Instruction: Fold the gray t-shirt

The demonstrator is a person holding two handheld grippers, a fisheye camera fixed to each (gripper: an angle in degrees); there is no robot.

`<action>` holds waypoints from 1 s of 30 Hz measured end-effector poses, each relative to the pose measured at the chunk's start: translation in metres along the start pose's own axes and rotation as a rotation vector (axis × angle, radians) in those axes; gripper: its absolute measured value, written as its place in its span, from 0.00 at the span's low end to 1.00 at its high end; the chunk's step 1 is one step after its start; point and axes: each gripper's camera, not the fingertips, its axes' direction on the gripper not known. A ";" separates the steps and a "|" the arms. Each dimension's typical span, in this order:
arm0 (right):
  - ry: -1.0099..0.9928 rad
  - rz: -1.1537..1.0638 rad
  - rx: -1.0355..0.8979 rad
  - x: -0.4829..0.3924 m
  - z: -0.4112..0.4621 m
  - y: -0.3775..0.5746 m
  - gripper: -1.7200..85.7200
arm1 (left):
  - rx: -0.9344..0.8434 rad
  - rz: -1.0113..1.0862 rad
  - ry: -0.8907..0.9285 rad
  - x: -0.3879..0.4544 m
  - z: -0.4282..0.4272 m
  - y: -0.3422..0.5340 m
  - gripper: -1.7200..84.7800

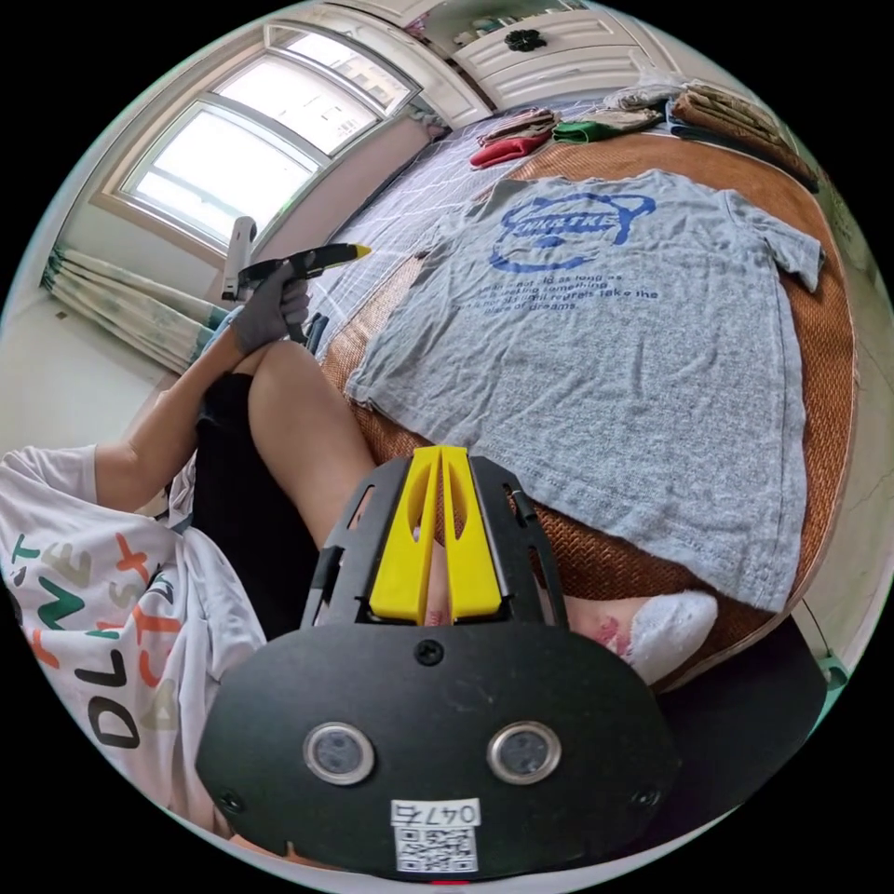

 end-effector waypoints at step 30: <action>-0.080 0.042 0.005 0.057 0.000 -0.013 0.01 | -0.066 -0.075 0.120 -0.042 0.187 0.031 0.01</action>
